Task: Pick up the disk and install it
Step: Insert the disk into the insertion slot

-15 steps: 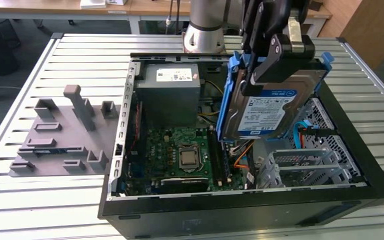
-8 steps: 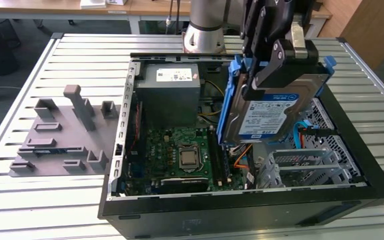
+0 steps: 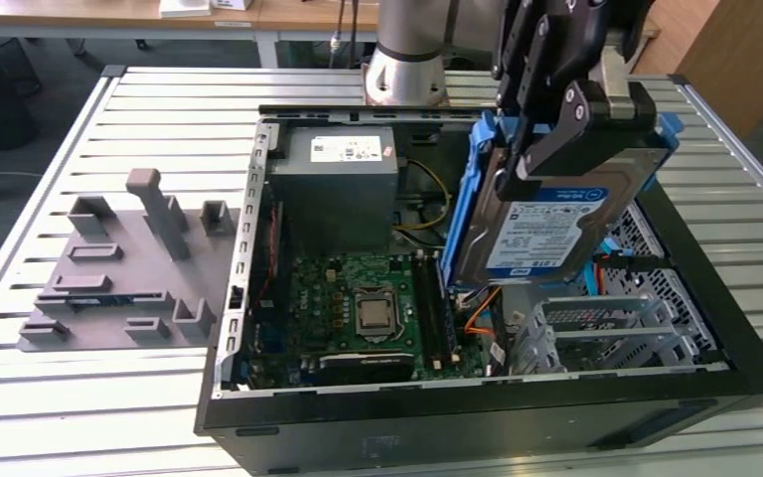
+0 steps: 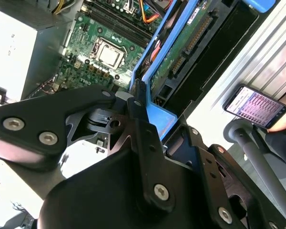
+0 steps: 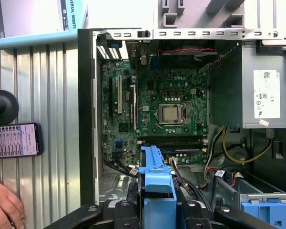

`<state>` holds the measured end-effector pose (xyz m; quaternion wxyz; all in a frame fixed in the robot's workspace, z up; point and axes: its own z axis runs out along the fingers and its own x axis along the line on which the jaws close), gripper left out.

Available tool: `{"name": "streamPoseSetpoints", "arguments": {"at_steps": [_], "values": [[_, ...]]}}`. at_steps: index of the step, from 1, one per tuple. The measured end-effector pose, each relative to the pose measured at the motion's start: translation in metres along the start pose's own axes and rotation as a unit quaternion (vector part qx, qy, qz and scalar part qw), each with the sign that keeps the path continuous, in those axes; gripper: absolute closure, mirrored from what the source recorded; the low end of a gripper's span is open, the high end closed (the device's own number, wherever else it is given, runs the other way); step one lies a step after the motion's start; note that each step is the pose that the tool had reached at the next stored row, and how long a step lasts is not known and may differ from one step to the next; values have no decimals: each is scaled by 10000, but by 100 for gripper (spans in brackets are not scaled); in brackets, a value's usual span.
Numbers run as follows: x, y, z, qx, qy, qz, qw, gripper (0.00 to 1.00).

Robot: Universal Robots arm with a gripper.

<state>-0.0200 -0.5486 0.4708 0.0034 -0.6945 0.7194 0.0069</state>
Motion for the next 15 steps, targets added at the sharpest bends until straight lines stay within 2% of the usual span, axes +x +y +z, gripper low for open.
{"name": "streamPoseSetpoints", "arguments": {"at_steps": [10, 13, 15], "values": [[21, -15, 6, 0, 0, 0, 10000, 64], [59, -21, 11, -1, -4, 0, 10000, 64], [94, -29, 18, -1, -22, 0, 10000, 64]]}}
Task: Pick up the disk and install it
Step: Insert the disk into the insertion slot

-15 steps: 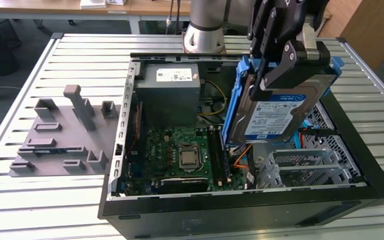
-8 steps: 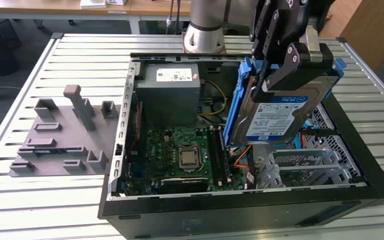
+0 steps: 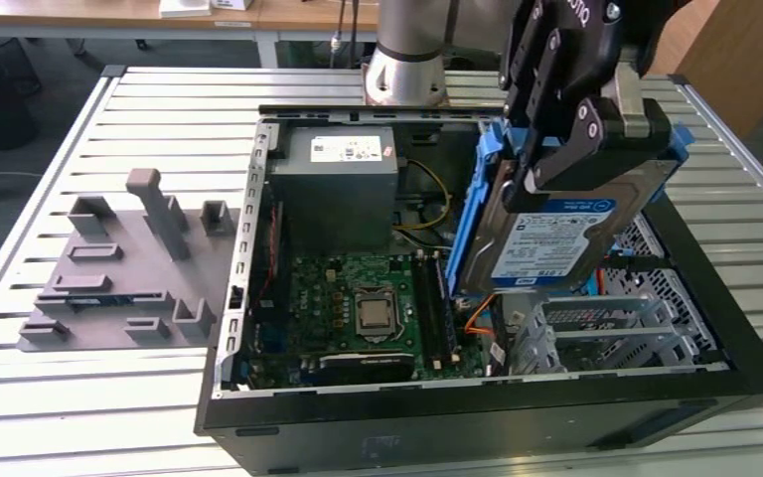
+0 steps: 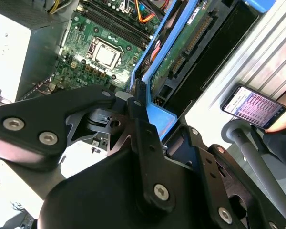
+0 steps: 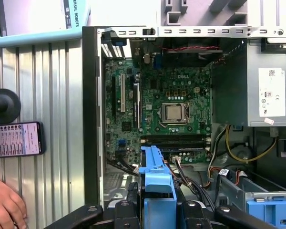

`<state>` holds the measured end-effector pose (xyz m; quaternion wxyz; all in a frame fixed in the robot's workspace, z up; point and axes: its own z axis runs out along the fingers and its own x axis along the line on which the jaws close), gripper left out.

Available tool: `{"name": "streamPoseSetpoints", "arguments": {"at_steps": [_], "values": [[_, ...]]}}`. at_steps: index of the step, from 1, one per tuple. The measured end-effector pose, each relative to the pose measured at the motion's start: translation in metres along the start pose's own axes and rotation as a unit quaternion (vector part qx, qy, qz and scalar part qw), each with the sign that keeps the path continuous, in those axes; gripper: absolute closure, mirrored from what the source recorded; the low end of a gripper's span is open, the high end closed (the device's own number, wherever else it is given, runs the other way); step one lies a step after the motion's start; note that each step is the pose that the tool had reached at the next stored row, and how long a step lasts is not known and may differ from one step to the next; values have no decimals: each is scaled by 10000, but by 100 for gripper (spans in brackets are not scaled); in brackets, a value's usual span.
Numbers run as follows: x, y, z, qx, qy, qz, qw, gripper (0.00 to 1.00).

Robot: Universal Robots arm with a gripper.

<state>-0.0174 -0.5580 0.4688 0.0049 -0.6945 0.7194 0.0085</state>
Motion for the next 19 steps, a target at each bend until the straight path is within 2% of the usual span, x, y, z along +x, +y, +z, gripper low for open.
{"name": "streamPoseSetpoints", "arguments": {"at_steps": [3, 6, 7, 19], "values": [[34, -22, 15, -2, -42, 0, 10000, 64], [62, -51, 34, -5, -122, 0, 9999, 64], [74, -58, 37, -5, -138, 0, 9999, 64], [94, -148, 54, -5, -140, 0, 9999, 64]]}}
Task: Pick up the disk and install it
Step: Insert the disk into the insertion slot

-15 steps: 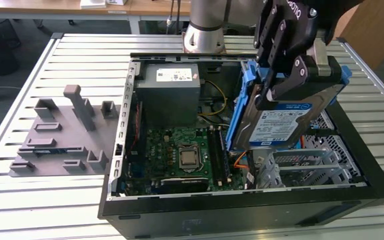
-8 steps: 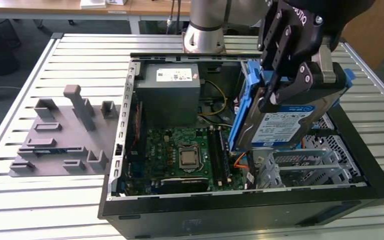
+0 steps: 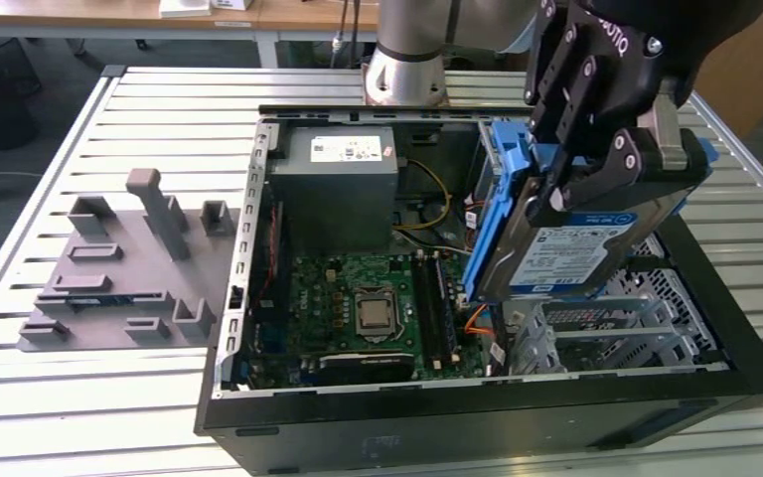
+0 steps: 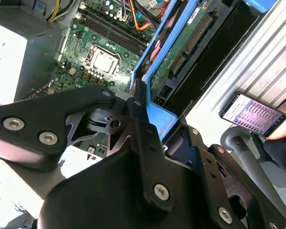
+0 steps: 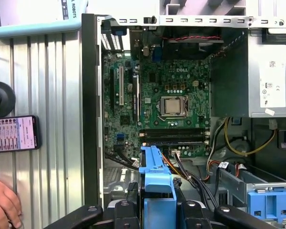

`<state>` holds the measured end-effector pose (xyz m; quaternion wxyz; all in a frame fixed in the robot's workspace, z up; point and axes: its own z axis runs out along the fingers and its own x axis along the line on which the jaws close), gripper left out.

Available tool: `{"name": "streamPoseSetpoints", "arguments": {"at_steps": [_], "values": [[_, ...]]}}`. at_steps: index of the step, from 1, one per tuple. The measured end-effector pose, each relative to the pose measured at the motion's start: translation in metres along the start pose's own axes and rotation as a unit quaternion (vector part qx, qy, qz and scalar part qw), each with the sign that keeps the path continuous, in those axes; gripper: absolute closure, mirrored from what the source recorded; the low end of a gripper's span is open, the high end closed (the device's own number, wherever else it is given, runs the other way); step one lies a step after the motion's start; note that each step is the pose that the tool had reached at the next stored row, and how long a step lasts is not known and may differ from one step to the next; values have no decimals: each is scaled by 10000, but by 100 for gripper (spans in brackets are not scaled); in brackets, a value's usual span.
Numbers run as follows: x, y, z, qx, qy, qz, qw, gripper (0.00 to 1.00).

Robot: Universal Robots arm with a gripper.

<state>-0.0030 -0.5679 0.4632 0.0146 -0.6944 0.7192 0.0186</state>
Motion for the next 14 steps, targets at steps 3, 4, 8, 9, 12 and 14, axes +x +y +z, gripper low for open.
{"name": "streamPoseSetpoints", "arguments": {"at_steps": [3, 4, 8, 9, 12, 14], "values": [[1, -1, 0, 0, 0, 0, 10000, 64], [1, -1, 0, 0, 0, 0, 10000, 64], [13, -1, 1, 0, 0, 0, 10000, 64], [17, -2, 1, 0, 0, 0, 10000, 64], [35, -4, 2, 0, 0, 0, 10000, 64], [46, -11, 4, 0, 0, 0, 10000, 64]]}}
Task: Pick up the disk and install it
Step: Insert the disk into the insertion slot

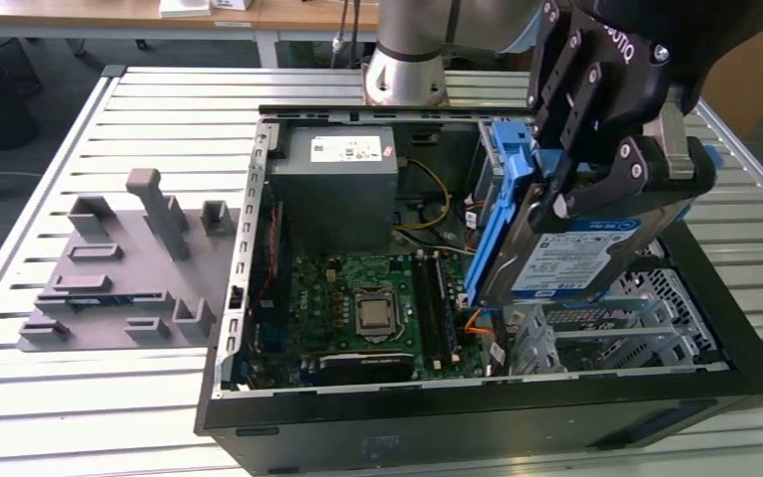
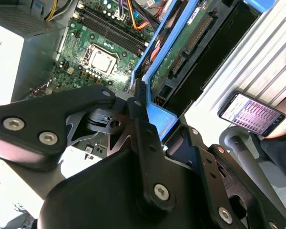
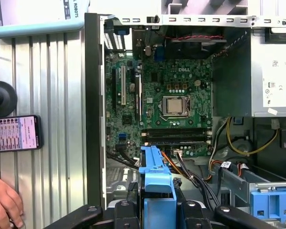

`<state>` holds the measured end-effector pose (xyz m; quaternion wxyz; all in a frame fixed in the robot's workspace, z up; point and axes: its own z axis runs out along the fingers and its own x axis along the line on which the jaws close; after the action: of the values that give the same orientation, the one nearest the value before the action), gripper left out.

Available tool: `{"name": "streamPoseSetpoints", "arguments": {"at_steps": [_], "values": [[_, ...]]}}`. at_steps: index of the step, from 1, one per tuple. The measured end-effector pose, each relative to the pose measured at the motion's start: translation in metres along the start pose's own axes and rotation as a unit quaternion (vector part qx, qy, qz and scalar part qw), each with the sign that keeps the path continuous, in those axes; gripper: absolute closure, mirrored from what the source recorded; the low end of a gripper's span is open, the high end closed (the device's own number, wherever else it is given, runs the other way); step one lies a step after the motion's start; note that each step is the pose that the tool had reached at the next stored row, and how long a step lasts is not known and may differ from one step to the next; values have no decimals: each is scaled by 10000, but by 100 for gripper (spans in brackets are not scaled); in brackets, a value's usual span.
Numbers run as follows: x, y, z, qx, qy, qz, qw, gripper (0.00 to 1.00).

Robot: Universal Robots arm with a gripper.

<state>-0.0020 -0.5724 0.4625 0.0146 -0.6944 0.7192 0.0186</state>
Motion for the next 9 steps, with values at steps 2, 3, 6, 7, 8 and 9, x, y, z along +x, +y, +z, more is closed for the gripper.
{"name": "streamPoseSetpoints", "arguments": {"at_steps": [2, 3, 6, 7, 8, 9], "values": [[12, -19, 4, 0, 0, 0, 10000, 64], [18, -29, 6, 0, 0, 0, 10000, 64], [28, -60, 14, 1, 8, 0, 10000, 64], [29, -74, 16, 0, 20, 1, 10000, 64], [29, -91, 21, 1, 28, 1, 10000, 64], [29, -114, 26, 1, 34, 1, 10000, 64]]}}
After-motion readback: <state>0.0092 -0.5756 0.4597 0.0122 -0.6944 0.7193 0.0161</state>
